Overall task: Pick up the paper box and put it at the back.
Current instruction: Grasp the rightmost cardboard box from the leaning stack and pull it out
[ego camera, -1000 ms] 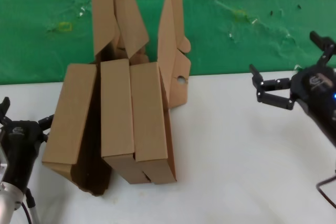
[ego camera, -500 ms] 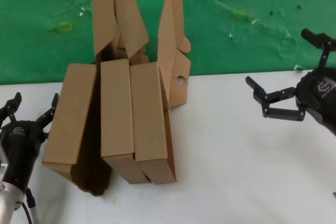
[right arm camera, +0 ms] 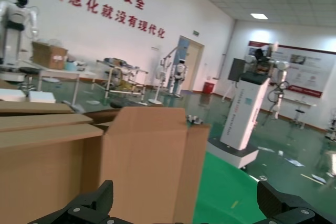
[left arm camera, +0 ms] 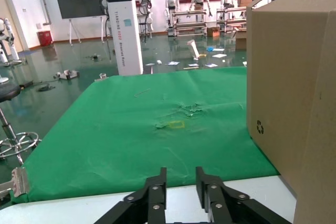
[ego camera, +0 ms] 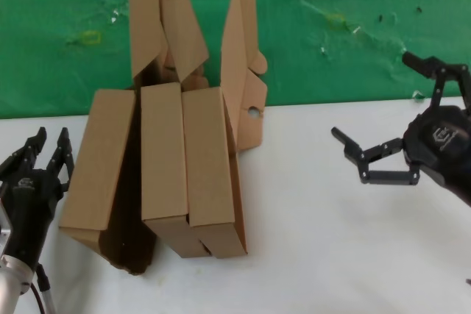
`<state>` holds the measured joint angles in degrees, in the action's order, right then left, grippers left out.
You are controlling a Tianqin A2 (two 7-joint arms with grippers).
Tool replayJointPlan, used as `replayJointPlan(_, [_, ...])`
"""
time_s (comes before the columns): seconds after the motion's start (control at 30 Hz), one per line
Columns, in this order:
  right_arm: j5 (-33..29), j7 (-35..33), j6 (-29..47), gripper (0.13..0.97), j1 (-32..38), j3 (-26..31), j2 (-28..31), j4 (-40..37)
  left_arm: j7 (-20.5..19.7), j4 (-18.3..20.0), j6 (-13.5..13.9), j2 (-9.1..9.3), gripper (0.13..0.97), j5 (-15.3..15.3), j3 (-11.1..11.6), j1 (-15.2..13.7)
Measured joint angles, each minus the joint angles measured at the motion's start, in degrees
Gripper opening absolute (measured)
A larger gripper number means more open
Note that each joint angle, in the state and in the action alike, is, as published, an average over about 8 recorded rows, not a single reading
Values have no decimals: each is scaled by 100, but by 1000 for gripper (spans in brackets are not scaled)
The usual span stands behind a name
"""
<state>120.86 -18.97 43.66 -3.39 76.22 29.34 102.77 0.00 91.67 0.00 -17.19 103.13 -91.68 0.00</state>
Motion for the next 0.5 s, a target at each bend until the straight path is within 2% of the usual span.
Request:
replayJointPlan(0.27, [-38,18,88,966,-102,-11,122,170,0,0,0,0,222,0,0,0])
replayJointPlan(0.5, [-144,10,41,966,-224,-6,180,369,0,0,0,0,168,0,0,0])
